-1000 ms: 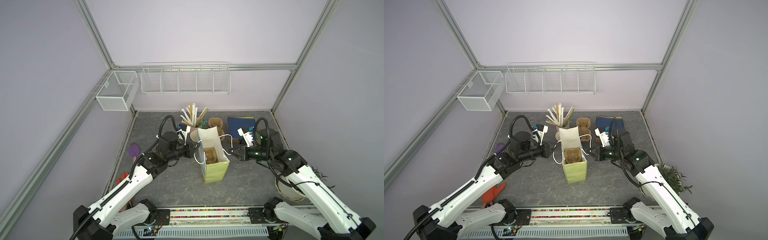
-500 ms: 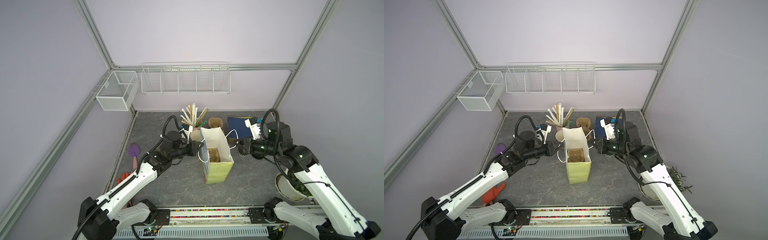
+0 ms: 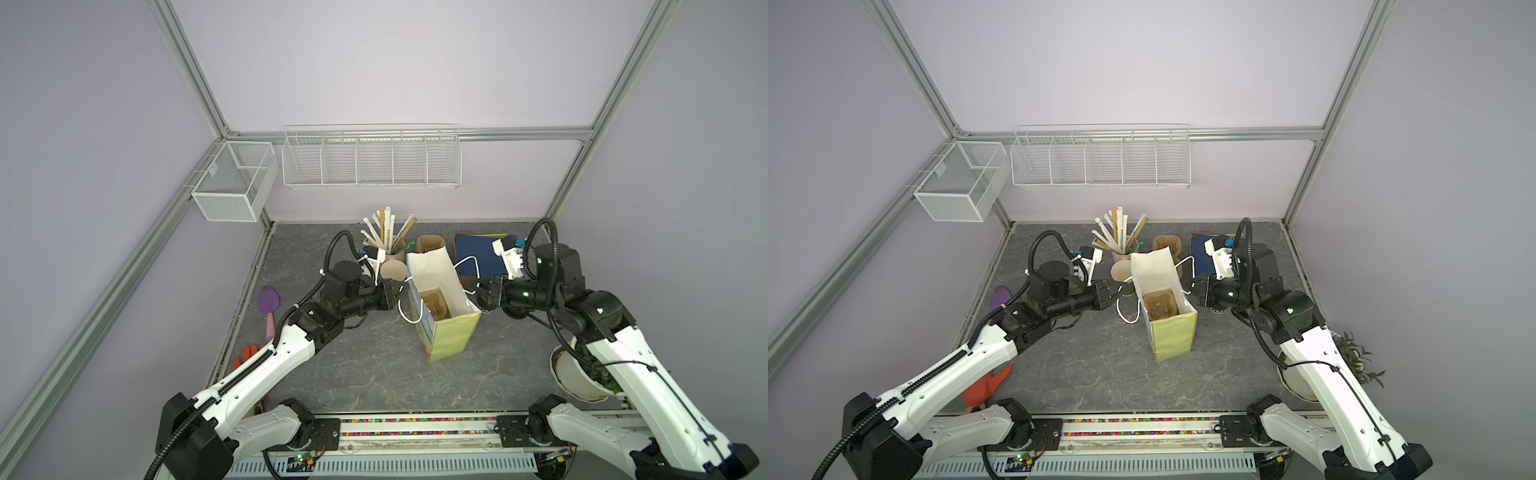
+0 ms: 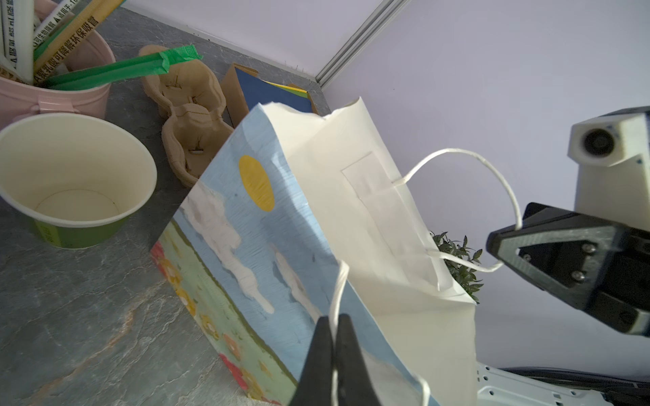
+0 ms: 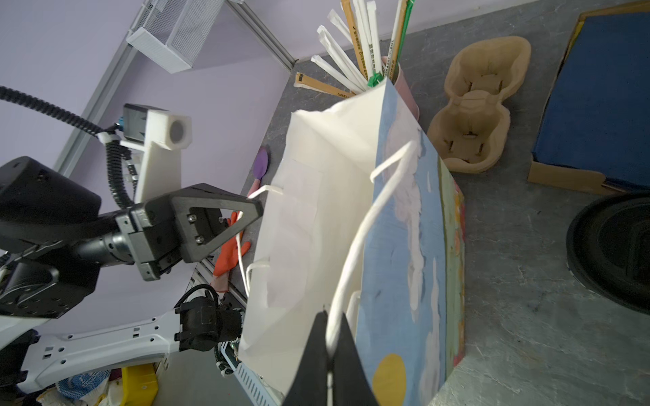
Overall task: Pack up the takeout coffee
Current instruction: 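Release the bag handles and pull both grippers away from the bag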
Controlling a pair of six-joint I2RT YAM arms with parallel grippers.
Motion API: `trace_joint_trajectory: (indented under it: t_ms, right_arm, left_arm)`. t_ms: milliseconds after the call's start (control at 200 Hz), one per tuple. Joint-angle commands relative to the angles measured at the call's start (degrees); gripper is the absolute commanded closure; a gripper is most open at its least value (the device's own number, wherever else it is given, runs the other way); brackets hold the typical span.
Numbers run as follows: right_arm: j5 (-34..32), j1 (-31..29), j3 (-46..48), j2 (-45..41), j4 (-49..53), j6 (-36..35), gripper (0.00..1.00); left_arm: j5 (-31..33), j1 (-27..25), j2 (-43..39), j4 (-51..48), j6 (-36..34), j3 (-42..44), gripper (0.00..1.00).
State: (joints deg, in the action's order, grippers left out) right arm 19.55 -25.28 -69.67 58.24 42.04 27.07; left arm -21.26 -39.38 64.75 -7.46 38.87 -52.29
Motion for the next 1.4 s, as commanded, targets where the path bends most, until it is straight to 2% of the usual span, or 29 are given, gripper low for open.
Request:
trace_joint_trajectory:
  t_ms: [0,180,245,380,505,750,780,795,1035,1139,1249,1309,1394]
  right_arm:
    - [1.52,0.71,1.72,-0.58,-0.82,0.47,0.93]
    - [0.18,1.39,0.84,-0.63,0.53,0.21,0.86]
    - [-0.38,1.63,-0.25,-0.58,1.29,-0.17,0.77]
    - [-0.85,1.86,-1.87,0.25,2.47,-1.11,0.67]
    - [-3.65,2.12,-5.74,1.26,6.07,-2.89,0.53]
    - [-15.36,2.35,-15.53,2.14,14.73,-6.0,0.0]
    - [-17.3,2.37,-16.27,2.09,15.45,-5.81,0.1]
    - [-18.21,2.4,-16.53,2.02,15.67,-5.8,0.12]
    - [-33.23,2.85,-15.94,0.44,18.84,-4.74,0.12]
    - [-34.62,4.25,-13.93,2.2,19.04,-4.56,0.12]
    - [-34.06,6.75,-13.97,7.46,21.26,-3.07,0.12]
    - [-33.48,8.31,-14.65,10.97,23.0,-2.0,0.12]
    - [-32.68,10.03,-15.96,15.39,25.12,-0.44,0.12]
  left_arm:
    - [-0.55,0.09,0.66,1.51,0.59,-1.31,0.96]
    - [0.44,0.09,0.16,-0.41,-0.16,-2.2,0.83]
    - [0.57,0.09,-0.05,-1.07,-0.6,-2.46,0.78]
    - [1.49,0.09,-0.85,-3.34,-1.59,-3.14,0.65]
    - [4.1,0.08,-2.59,-8.67,-4.31,-5.99,0.49]
    - [11.49,0.18,-6.43,-20.69,-10.04,-14.53,0.26]
    - [12.86,0.18,-7.02,-22.27,-10.67,-15.56,0.24]
    - [13.47,0.18,-7.21,-22.98,-11.01,-16.03,0.23]
    - [32.46,0.26,-10.69,-36.58,-16.88,-21.85,0.15]
    - [40.75,0.34,-12.46,-36.7,-15.93,-18.96,0.11]
    - [44.06,0.35,-13.81,-34.83,-14.84,-14.6,0.08]
    - [45.46,0.35,-13.95,-34.34,-14.69,-12.95,0.01]
    - [49.17,0.35,-14.57,-34.65,-14.61,-11.25,0.0]
